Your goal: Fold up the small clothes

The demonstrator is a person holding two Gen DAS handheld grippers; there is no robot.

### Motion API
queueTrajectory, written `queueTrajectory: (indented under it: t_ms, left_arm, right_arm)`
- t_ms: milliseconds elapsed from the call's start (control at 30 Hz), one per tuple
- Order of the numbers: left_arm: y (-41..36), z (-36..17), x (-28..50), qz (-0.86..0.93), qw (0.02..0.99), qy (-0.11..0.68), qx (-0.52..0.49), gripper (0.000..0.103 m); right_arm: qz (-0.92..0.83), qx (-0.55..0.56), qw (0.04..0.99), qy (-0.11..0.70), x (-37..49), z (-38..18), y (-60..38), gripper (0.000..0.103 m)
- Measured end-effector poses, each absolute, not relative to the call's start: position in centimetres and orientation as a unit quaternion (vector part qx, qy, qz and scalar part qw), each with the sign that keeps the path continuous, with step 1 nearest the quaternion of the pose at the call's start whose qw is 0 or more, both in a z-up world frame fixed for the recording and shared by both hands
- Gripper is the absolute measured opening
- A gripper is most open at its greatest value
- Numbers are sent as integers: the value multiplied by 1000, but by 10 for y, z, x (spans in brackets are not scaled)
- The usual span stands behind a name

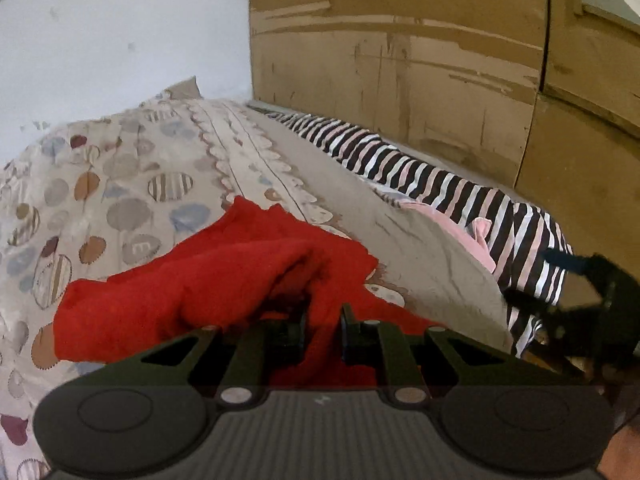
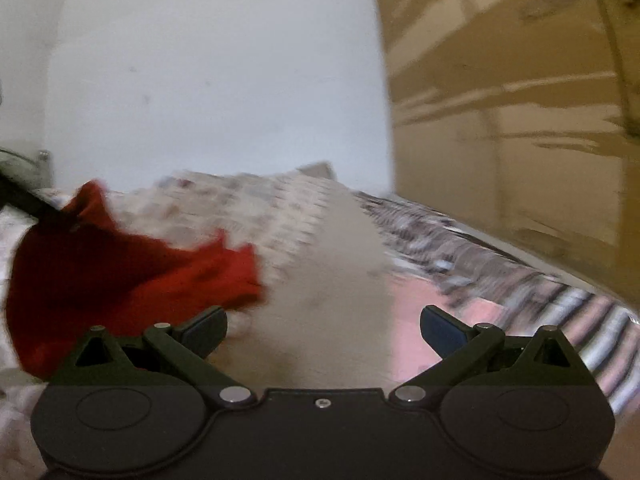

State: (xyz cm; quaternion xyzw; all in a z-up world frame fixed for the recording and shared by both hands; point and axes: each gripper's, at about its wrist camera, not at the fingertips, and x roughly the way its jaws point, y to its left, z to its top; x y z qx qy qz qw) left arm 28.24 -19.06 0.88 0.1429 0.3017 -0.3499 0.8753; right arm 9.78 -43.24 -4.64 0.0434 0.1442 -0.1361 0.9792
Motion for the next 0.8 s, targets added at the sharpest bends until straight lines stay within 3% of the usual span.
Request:
queueTrajectory:
  t_ms: [33, 100, 167, 267, 633, 800]
  left_arm:
    - [-188, 8, 280, -351, 878, 292, 142, 21]
    - [-183, 10, 275, -356, 882, 280, 129, 39]
    - [-175, 14, 269, -363, 886, 269, 107, 72]
    - [-168, 23, 265, -365, 889, 265, 81, 95]
    - [-129, 21, 240, -327, 909, 258, 14, 102]
    - [-120, 20, 253, -314, 916, 252, -1, 97]
  right_arm:
    - [-147, 49, 977, 147, 94, -47, -440, 103]
    - [-163, 61, 973, 153, 89, -48, -451, 103]
    - [-175, 74, 969, 156, 88, -49, -458, 103]
    - [-183, 86, 967, 155, 87, -49, -459, 103]
    - [-164, 58, 971, 163, 94, -35, -435, 103]
    - [-169, 55, 970, 164, 93, -30, -434, 103]
